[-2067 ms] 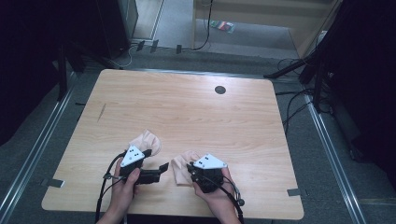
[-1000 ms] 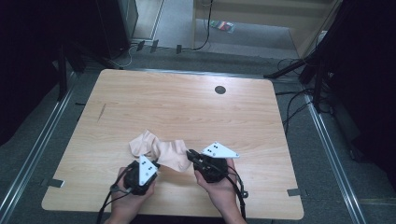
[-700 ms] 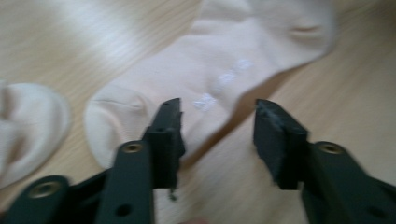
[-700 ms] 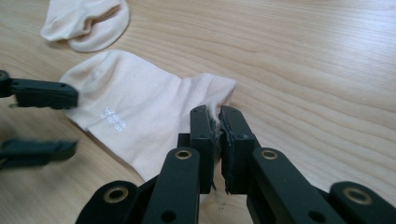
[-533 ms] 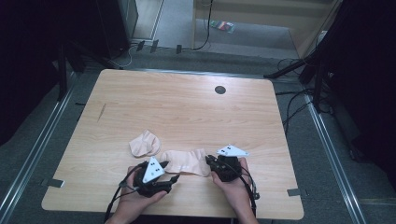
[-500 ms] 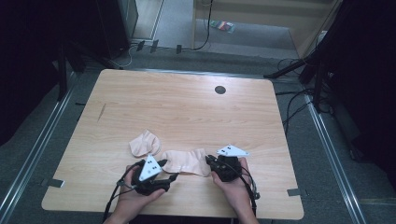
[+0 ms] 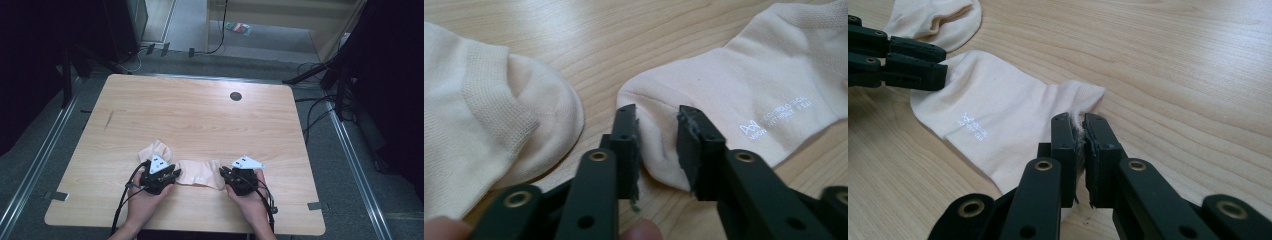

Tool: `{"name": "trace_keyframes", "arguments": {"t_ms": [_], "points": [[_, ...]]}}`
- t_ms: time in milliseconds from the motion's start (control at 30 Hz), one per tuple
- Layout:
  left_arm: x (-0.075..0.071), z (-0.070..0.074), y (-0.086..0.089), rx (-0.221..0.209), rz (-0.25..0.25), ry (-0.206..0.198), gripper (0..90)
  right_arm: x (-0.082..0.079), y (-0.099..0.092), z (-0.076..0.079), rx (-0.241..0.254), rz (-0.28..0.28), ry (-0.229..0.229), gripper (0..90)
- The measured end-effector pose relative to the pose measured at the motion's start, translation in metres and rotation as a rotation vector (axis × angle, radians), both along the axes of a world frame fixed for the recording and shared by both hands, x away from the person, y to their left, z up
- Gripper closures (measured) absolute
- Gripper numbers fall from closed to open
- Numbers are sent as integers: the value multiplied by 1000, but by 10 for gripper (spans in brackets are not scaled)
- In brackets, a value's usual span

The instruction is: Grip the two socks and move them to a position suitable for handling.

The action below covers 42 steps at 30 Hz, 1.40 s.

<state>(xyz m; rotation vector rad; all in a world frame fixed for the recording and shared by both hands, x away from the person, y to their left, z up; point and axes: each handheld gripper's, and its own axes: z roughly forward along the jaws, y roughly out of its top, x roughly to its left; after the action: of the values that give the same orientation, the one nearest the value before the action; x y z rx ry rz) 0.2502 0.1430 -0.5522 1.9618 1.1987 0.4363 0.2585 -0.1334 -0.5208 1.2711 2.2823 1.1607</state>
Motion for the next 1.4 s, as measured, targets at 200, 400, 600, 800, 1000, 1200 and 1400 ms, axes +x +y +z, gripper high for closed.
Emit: {"name": "trace_keyframes", "arguments": {"t_ms": [200, 400, 600, 800, 1000, 1200, 1400], "points": [[-8, 3, 7, -58, -3, -24, 885, -3, -2, 4, 29, -6, -25, 851], [-29, 15, 22, -108, 5, -61, 890, -13, -3, 13, 61, -6, -45, 852], [-45, 12, 25, -135, -8, -18, 889, -29, -2, 9, 40, 19, -40, 853], [-46, 2, 25, -125, -17, 37, 835, -27, 3, -5, 20, 69, 10, 801], [-42, 11, 31, -145, 9, -45, 414, -20, -6, -7, 59, 27, 21, 489], [-29, 14, 47, -84, 98, -91, 408, -15, -18, -4, 93, -37, 2, 481], [-11, 12, 62, -51, 158, -101, 459, -14, -12, -3, 96, -36, -5, 484]]}}
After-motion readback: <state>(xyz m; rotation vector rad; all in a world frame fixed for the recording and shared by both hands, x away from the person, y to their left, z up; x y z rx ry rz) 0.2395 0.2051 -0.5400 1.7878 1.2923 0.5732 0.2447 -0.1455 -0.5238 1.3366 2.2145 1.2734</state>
